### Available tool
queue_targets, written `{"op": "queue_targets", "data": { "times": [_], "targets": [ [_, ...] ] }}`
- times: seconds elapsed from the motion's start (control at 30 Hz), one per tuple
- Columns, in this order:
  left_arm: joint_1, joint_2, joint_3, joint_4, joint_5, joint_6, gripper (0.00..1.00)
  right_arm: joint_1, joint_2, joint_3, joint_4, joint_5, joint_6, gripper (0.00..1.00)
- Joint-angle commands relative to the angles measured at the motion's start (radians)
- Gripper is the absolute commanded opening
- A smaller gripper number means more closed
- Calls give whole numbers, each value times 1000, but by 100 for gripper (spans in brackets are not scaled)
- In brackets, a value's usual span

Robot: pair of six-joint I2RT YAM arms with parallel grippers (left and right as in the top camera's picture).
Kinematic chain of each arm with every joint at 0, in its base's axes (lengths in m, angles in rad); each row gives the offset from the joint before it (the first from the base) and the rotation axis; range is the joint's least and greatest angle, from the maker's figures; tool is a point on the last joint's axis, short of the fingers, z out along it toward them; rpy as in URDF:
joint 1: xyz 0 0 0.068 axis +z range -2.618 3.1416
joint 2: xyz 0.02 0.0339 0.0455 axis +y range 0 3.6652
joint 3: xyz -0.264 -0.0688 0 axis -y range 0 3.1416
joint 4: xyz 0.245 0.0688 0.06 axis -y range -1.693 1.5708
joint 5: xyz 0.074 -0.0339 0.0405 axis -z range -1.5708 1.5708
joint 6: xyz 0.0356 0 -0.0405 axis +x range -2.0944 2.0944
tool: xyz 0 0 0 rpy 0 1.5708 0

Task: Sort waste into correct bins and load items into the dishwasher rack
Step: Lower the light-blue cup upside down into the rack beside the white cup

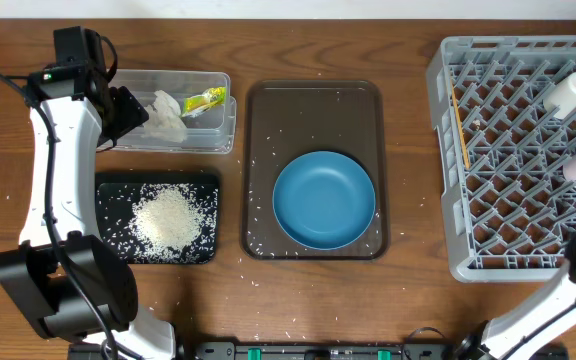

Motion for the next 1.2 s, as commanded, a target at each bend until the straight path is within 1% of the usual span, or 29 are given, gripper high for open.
{"op": "queue_targets", "data": {
  "times": [0.0, 0.1, 0.23, 0.43, 0.7, 0.93, 1.17],
  "targets": [
    [3, -22, -4, -6, -1, -9, 92, 50, 98, 5, 38, 222, -47, 1],
    [3, -22, -4, -6, -1, -9, 92, 76, 155, 5, 66, 306, -47, 1],
    [3, -22, -4, -6, -1, -9, 92, 75, 208, 5, 54, 362, -47, 1],
    [3, -22, -4, -6, -1, -9, 92, 42, 221, 5, -16, 399, -47, 1],
    [3, -22, -4, -6, -1, -9, 92, -14, 221, 5, -146, 398, -47, 1],
    [3, -22, -4, -6, -1, -9, 92, -48, 186, 5, -239, 402, -42, 1],
    [3, -22, -4, -5, -1, -9, 92, -50, 78, 5, -247, 432, -14, 1]
  ]
}}
